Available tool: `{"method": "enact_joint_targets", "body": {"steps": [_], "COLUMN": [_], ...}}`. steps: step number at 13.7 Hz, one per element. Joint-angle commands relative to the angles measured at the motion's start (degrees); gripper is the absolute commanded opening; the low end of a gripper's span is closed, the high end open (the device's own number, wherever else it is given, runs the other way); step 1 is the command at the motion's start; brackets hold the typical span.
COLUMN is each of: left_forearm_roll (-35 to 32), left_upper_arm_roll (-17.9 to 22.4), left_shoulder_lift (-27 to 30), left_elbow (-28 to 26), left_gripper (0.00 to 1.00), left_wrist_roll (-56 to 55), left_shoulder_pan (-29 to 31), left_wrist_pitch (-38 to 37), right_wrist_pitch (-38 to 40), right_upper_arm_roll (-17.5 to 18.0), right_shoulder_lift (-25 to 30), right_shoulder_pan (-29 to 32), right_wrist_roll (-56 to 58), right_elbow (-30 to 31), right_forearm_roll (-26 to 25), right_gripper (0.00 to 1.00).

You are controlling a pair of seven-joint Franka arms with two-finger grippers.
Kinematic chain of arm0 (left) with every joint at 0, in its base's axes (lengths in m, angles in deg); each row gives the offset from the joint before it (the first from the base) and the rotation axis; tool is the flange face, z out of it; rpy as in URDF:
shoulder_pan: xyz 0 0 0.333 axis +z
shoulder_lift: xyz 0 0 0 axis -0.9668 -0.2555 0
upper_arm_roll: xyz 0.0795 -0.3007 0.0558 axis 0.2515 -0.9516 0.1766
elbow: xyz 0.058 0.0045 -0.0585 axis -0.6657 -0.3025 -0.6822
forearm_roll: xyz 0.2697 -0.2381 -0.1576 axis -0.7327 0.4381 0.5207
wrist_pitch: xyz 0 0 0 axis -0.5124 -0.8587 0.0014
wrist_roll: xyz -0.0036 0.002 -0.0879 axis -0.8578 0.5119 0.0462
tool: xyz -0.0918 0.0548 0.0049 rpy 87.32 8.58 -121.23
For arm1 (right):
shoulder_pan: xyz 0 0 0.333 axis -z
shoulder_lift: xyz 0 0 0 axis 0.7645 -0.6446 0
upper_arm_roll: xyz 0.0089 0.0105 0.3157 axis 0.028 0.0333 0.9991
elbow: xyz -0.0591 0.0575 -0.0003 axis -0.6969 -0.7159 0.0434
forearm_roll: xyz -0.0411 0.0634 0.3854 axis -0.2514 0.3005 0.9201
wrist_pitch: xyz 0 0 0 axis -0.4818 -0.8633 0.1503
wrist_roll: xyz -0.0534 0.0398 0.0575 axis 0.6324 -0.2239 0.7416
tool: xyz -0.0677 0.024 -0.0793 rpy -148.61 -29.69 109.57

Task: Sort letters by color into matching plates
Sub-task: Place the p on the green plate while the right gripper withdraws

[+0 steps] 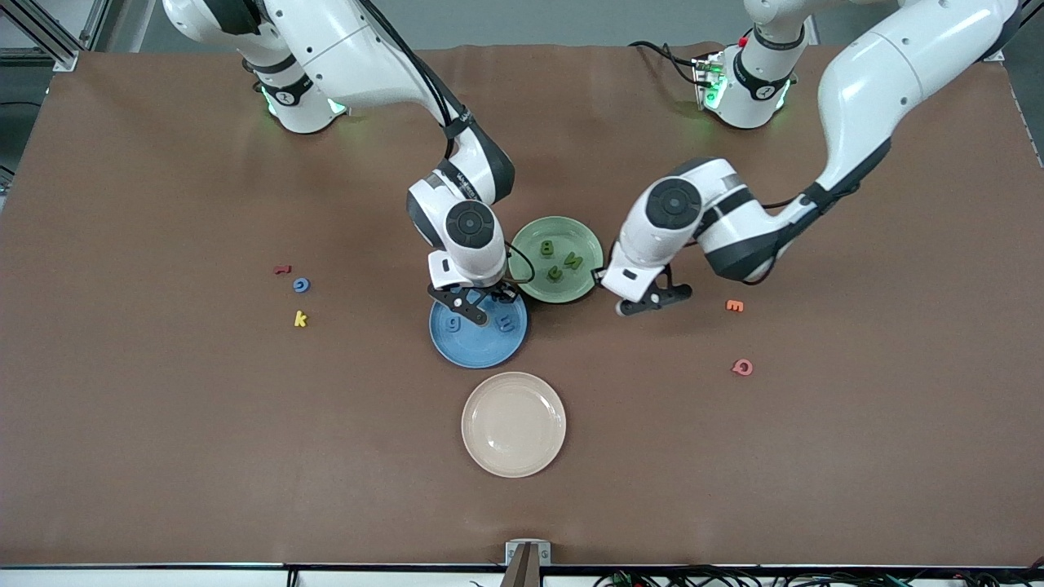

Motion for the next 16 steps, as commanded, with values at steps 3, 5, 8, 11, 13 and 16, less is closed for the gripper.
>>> {"method": "enact_joint_targets", "body": {"steps": [3,5,8,11,13,16], "left_forearm_roll": [-0.3,-0.3,-0.3,-0.3,-0.3,-0.3], "left_upper_arm_roll": [0.0,0.2,0.4,1.5,1.6,1.7], "left_shoulder_lift": [-0.7,-0.9,-1.8,-1.8,-1.8,-1.8], "left_elbow": [-0.8,-0.9,-1.1,-1.2,-2.4,-2.3], "left_gripper": [0.03,0.04,0.06,0.14,0.22,0.95], "left_wrist_roll": [-9.6,-13.0,-15.9,-20.9,-21.2,-22.9], "left_shoulder_pan": [-4.4,-6.0,-7.6,-11.0,-11.3,-11.4], "left_wrist_pitch": [2.8,3.8,4.5,4.5,4.5,4.3], "right_wrist_pitch": [0.5,1.1,3.4,8.3,12.1,14.1], "right_upper_arm_roll": [-0.8,-1.3,-1.3,-1.8,-2.0,-2.9], "right_shoulder_lift": [-1.0,-0.6,0.1,2.7,5.0,9.3], "right_shoulder_pan": [-0.6,0.2,2.9,5.7,6.9,8.9], "right_wrist_roll": [-0.9,0.2,5.2,5.7,10.2,14.6], "right_elbow": [-2.4,-2.8,-2.7,-2.3,-2.1,1.3], "right_forearm_roll": [-0.3,-0.4,-0.4,-0.4,-1.1,-1.5], "right_gripper": [1.00,1.00,1.00,1.00,1.00,1.00]}}
